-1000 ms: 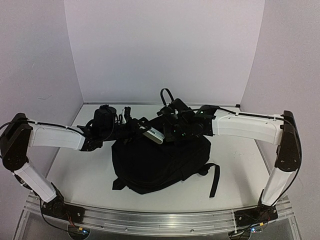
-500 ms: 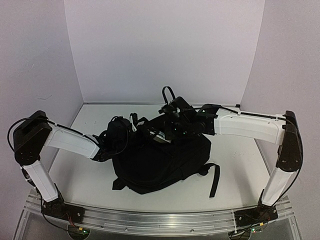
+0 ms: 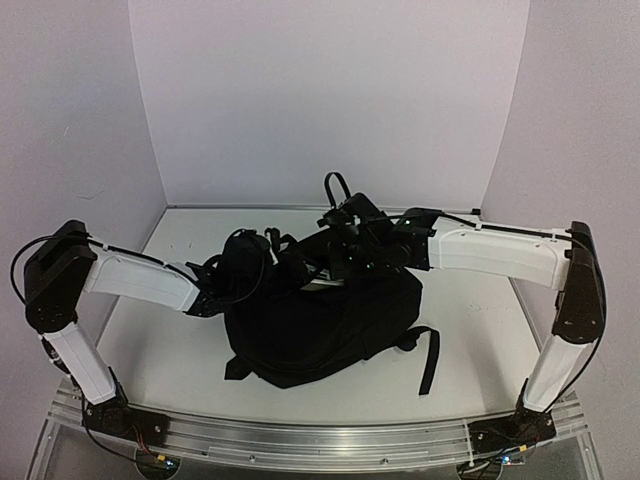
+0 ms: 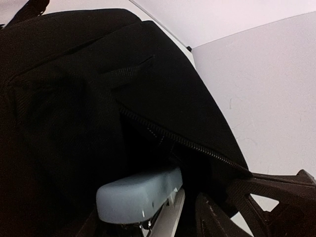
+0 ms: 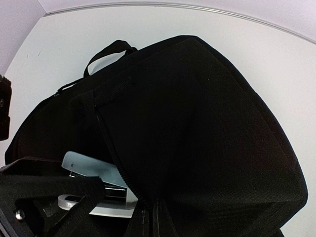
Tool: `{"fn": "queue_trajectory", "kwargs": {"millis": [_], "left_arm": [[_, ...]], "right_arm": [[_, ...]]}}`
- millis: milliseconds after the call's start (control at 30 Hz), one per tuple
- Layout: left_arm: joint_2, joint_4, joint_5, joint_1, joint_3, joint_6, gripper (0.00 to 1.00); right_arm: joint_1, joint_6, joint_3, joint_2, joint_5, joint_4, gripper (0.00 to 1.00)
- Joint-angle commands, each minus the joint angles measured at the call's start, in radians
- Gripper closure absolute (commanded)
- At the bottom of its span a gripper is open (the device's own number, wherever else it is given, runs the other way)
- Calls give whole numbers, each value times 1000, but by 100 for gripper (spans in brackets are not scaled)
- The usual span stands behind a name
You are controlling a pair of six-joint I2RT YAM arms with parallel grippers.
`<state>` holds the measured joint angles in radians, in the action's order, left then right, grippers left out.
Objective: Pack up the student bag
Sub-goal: Place the stationery in the student bag.
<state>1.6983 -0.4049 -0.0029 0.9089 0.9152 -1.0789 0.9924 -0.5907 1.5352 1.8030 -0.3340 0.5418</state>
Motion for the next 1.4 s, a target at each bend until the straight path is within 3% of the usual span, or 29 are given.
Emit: {"fn": "queue_trajectory", "kwargs": {"millis": [0, 100, 200, 433, 800, 1000, 1367], "left_arm": [[-117, 240, -3, -1, 51, 117, 31], [-169, 325, 0, 0, 52, 168, 23], [-204, 360, -9, -2, 41, 208, 23], [-171, 395, 78, -2, 88, 302, 53], [-60, 335, 146, -2, 156, 338, 82], [25, 246, 199, -2, 195, 311, 88], [153, 131, 251, -2, 286, 286, 88]], "right_arm": [[-6, 4, 18, -66, -19, -59, 100], [-5, 5, 15, -70, -15, -59, 100], [-5, 1, 11, -71, -14, -60, 100], [-5, -3, 7, -77, -9, -60, 100], [-5, -9, 7, -82, -4, -60, 100], [-5, -10, 1, -83, 1, -60, 100], [-5, -18, -17, -82, 8, -68, 100]]}}
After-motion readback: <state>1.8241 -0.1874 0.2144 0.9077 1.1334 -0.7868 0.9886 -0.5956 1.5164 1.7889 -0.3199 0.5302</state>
